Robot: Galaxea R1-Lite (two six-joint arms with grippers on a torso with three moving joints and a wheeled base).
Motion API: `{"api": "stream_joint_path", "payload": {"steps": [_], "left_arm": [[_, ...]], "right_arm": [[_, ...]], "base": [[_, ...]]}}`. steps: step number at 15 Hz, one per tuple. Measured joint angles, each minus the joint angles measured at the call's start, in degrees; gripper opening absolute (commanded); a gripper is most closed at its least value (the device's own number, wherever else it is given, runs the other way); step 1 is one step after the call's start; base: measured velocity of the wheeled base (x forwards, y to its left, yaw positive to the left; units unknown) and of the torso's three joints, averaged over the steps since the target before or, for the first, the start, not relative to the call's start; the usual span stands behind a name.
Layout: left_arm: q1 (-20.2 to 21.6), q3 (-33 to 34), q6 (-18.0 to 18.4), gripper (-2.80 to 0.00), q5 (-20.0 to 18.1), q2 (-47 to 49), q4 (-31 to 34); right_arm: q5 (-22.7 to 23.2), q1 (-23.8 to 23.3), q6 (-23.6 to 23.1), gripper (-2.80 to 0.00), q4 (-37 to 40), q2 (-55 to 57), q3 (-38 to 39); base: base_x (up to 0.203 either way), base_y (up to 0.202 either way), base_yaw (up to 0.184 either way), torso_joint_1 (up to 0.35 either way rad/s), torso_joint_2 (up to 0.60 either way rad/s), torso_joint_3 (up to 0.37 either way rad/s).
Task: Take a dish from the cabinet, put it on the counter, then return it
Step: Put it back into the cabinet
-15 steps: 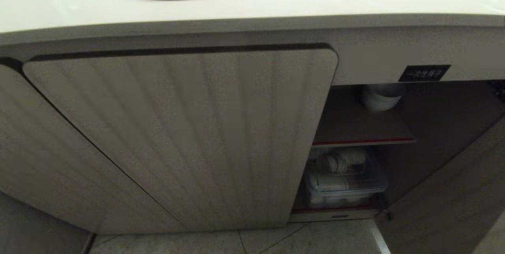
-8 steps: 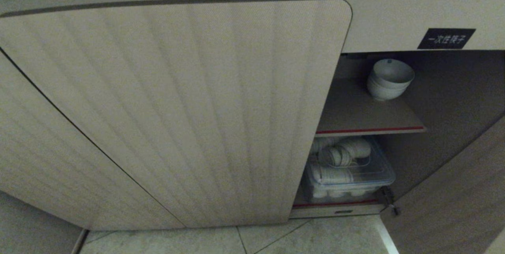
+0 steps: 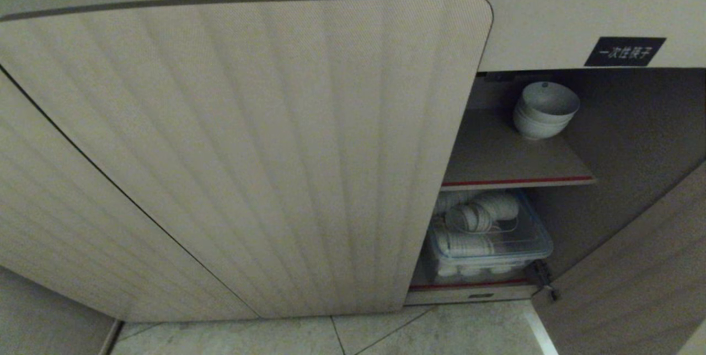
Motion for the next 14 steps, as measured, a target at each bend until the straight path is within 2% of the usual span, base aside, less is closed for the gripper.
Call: {"api": "stream_joint_path", "payload": {"steps": [7, 11, 14], "left_arm": [[0.0, 0.0, 0.0, -2.8, 0.0, 0.0, 0.0], [0.0, 0.0, 0.0, -2.8, 0.0, 0.0, 0.0], [0.0, 0.0, 0.0, -2.8, 0.0, 0.0, 0.0]], "right_arm": [[-0.1, 0.0, -0.3, -2.8, -0.6, 0.0, 0.0], [-0.3, 0.4, -0.3, -2.8, -3.6, 0.0, -0.4], [-0.3, 0.4, -2.7, -2.8, -4.1, 0.2, -0.4]], "base": [[0.0, 0.0, 0.0, 0.0, 0.0, 0.0], [0.0, 0.0, 0.0, 0.0, 0.0, 0.0], [0.0, 0.0, 0.0, 0.0, 0.0, 0.0]]}}
